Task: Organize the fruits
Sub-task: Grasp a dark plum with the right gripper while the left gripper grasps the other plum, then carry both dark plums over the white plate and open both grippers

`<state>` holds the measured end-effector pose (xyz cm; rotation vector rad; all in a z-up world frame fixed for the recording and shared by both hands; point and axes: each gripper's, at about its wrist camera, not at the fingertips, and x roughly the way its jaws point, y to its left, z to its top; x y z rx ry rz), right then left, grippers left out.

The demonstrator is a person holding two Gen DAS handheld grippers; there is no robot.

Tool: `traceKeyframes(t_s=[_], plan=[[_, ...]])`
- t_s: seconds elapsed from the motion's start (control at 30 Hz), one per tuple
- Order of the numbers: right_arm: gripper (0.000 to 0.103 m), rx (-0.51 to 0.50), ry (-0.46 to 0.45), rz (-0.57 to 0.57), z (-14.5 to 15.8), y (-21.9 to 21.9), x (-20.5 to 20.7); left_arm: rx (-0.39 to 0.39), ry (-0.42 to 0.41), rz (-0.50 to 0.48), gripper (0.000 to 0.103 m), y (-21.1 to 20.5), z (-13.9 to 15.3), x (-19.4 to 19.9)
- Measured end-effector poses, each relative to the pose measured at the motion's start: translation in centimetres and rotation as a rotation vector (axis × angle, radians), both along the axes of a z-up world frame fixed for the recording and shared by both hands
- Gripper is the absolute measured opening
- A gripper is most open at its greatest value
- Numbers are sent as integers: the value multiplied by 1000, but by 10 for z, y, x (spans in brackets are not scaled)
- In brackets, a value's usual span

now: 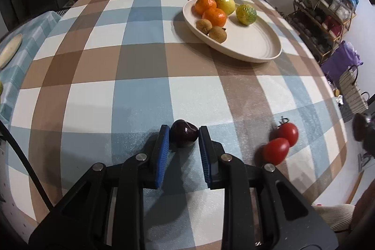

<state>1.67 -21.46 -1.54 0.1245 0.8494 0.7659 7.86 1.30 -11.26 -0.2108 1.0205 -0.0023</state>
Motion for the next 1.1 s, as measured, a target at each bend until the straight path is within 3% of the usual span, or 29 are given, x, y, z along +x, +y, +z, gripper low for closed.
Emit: traceKeyframes(t_s=[0.27, 0.47, 0.8, 1.1], plan=[[23, -3, 15, -9, -3, 0, 4, -53, -60, -35, 22, -3, 24, -8], [23, 6, 8, -14, 1, -2, 18, -95, -80, -96, 22, -14, 42, 7], [23, -27, -17, -69, 6, -4, 79, -76, -142, -166, 22, -38, 74, 79], [23, 12, 21, -113, -8, -1, 150, -92, -129, -216, 22, -54, 59, 156]])
